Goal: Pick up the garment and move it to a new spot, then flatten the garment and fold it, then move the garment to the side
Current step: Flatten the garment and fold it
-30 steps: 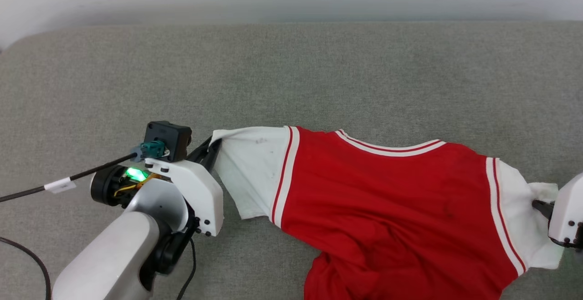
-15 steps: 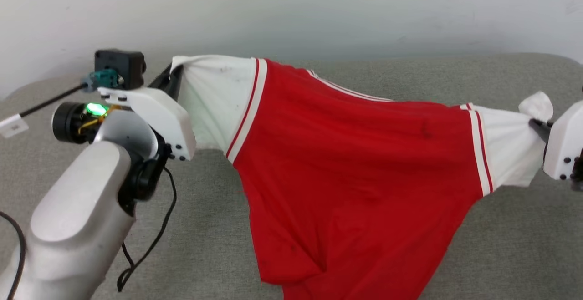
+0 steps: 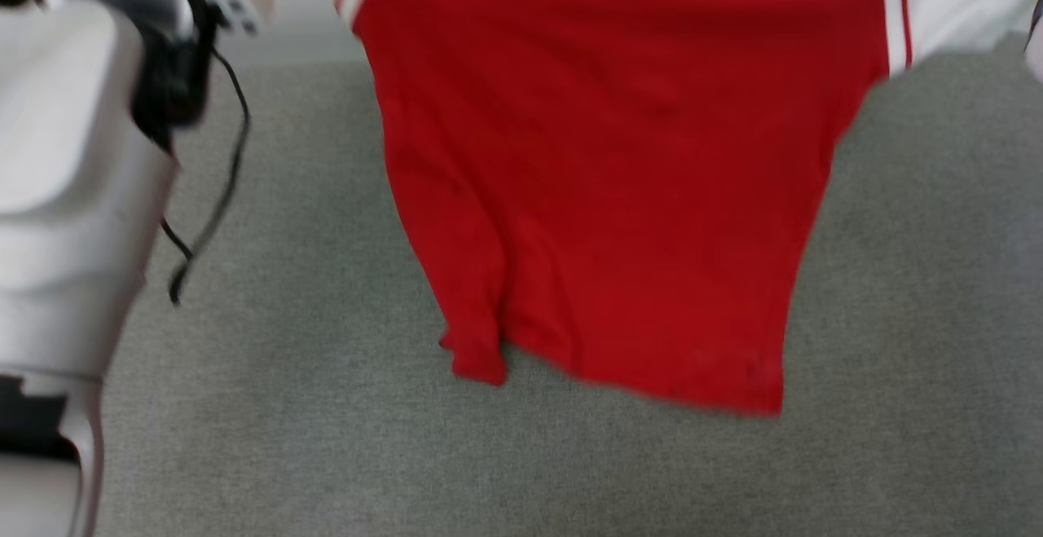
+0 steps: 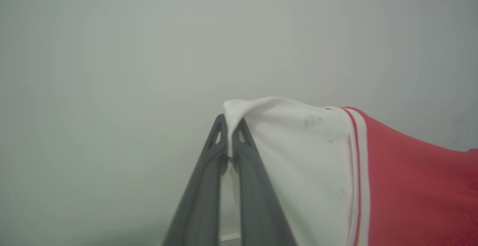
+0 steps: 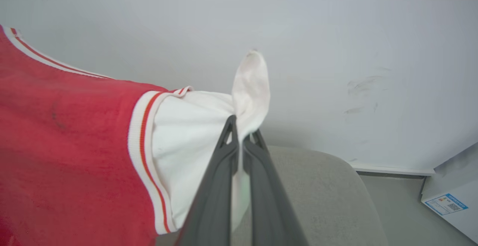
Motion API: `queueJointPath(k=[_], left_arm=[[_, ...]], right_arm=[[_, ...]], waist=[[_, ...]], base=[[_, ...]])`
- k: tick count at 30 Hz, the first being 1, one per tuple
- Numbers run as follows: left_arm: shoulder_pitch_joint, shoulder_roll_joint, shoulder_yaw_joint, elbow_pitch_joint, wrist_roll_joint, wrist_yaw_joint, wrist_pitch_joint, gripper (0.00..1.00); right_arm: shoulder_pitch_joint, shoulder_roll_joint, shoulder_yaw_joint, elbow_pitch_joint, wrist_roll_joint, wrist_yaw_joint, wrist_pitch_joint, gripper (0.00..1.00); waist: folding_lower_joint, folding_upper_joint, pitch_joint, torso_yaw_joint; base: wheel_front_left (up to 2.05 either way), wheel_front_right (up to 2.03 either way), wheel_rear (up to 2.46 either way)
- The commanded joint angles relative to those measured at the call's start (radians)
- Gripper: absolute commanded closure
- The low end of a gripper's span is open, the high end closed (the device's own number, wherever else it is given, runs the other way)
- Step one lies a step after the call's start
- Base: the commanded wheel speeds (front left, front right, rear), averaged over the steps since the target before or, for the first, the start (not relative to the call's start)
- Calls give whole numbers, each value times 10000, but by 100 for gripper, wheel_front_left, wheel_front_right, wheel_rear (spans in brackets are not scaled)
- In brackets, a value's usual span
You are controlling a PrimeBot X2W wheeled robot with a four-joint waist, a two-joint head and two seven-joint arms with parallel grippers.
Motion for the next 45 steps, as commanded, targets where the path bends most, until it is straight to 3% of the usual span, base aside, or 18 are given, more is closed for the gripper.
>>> queueJointPath(k=[1, 14, 24, 35, 45], left_arm=[[-472, -15, 100, 148, 82, -46, -190, 100], [-4380, 258, 498, 1290, 727, -458, -1846, 100], [-5501, 279, 668, 1824, 660, -639, -2125, 100], [-4664, -88, 708, 2793, 302, -1049, -2420, 100], [-1620, -265, 1140, 2521, -178, -1483, -2567, 100]], right_arm=[[-495, -16, 54, 98, -131, -5, -271, 100], [-4815, -196, 1004, 1194, -929, -7, -3032, 100], [-6533, -135, 1974, 2166, -693, -7, -3969, 100], [-6331, 53, 2997, 3431, -153, -7, -4701, 100], [-3679, -360, 3860, 3345, 1208, -7, -5149, 100]], waist=[[0, 0, 488, -7], [0, 0, 2344, -190], [0, 0, 3626, -297], [0, 0, 4174, -136], [0, 0, 2798, 47]], base=[[0, 0, 0], [0, 0, 0], [0, 0, 0], [0, 0, 0], [0, 0, 0]])
